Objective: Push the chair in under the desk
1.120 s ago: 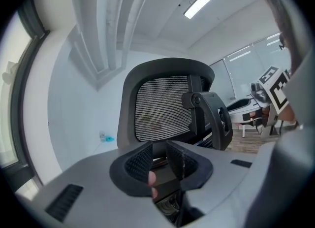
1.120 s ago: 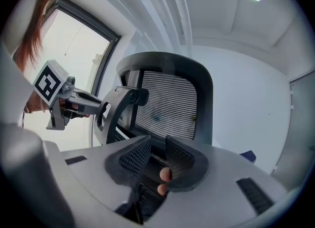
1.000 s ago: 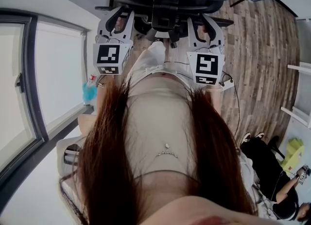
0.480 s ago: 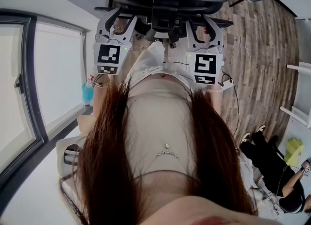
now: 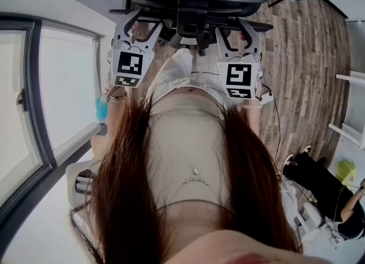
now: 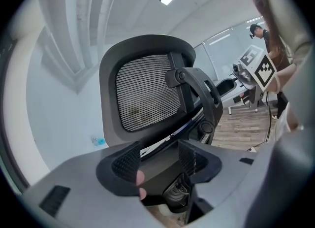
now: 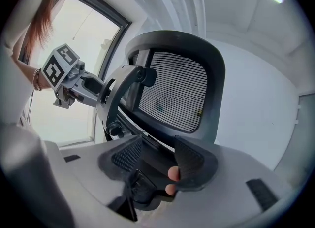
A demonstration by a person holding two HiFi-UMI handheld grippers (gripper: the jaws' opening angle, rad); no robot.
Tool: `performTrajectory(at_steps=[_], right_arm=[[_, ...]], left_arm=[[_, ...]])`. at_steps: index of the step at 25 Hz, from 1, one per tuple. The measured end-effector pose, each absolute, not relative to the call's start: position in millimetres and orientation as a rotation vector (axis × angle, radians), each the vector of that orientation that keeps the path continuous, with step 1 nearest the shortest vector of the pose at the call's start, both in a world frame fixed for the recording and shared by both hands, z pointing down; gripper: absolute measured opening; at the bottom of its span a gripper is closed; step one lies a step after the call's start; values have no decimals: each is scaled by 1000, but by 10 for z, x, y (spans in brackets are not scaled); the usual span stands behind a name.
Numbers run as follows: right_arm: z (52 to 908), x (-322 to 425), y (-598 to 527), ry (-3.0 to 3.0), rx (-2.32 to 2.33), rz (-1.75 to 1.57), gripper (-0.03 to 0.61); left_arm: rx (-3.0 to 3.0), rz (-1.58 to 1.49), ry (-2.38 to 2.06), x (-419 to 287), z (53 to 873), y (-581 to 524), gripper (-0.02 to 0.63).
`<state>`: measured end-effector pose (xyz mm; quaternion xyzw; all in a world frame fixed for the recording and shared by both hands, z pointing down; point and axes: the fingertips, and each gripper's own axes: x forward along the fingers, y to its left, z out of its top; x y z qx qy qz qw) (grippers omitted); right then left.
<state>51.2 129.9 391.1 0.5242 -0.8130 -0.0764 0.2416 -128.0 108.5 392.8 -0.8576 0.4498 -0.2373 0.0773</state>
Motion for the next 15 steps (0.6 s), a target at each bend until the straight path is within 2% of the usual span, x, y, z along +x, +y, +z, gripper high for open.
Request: performTrajectory(at_steps=[15], right_arm=[[4012,497,1276,-2200,1369,-208,227]], left_arm=[[-2578,-803,1237,-1234,4006,1062,256]])
